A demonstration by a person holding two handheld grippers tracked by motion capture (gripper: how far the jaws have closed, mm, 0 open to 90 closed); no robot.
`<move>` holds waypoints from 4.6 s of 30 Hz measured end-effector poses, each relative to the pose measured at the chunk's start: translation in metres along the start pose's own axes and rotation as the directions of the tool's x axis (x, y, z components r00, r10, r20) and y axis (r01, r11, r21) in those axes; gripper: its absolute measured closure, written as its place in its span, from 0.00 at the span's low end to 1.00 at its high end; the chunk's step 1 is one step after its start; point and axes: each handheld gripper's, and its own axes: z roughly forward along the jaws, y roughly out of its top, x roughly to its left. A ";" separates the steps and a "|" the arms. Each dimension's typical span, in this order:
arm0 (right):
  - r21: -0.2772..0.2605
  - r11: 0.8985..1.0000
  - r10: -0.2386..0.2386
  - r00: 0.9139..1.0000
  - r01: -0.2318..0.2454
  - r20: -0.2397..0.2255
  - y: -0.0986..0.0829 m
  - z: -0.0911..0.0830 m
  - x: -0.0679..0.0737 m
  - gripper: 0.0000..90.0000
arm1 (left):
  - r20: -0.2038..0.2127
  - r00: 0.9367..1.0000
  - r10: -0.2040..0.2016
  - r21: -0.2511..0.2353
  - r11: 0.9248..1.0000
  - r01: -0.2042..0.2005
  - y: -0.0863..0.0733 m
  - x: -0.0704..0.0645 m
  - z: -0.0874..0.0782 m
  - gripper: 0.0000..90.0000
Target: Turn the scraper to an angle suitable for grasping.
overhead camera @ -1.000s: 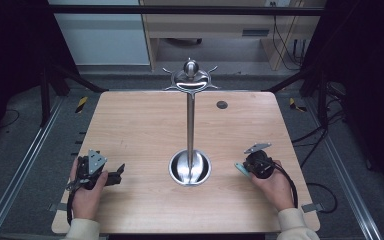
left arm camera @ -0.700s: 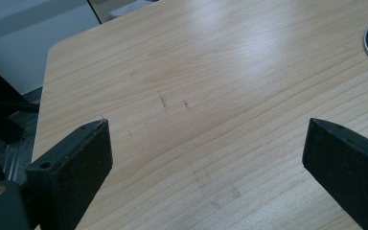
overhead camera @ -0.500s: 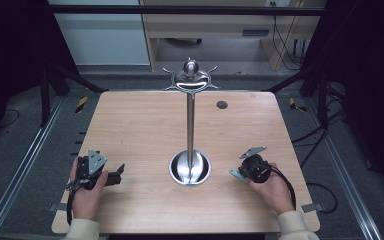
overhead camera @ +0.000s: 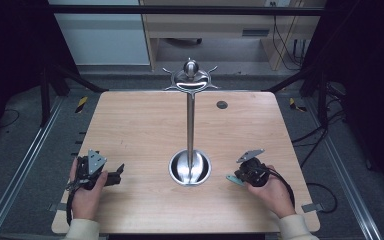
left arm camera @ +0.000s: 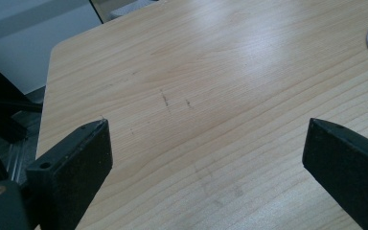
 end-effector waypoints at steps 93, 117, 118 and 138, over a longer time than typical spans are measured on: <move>0.331 0.915 -0.181 0.968 0.230 -0.172 0.029 0.008 -0.007 0.83 | 0.010 1.000 0.029 0.025 0.999 -0.029 0.000 -0.004 0.004 0.03; 0.075 0.986 -0.136 0.982 0.146 -0.129 0.048 -0.067 -0.023 0.83 | 0.011 0.999 0.033 0.029 0.999 -0.034 0.000 -0.005 0.004 0.03; 0.063 0.988 -0.130 0.984 0.139 -0.123 0.050 -0.071 -0.023 0.83 | 0.012 0.999 0.033 0.030 0.999 -0.034 0.000 -0.005 0.004 0.03; -0.040 0.992 -0.122 0.986 0.118 -0.113 0.061 -0.097 -0.028 0.83 | 0.011 0.999 0.032 0.030 0.999 -0.033 0.000 -0.005 0.004 0.03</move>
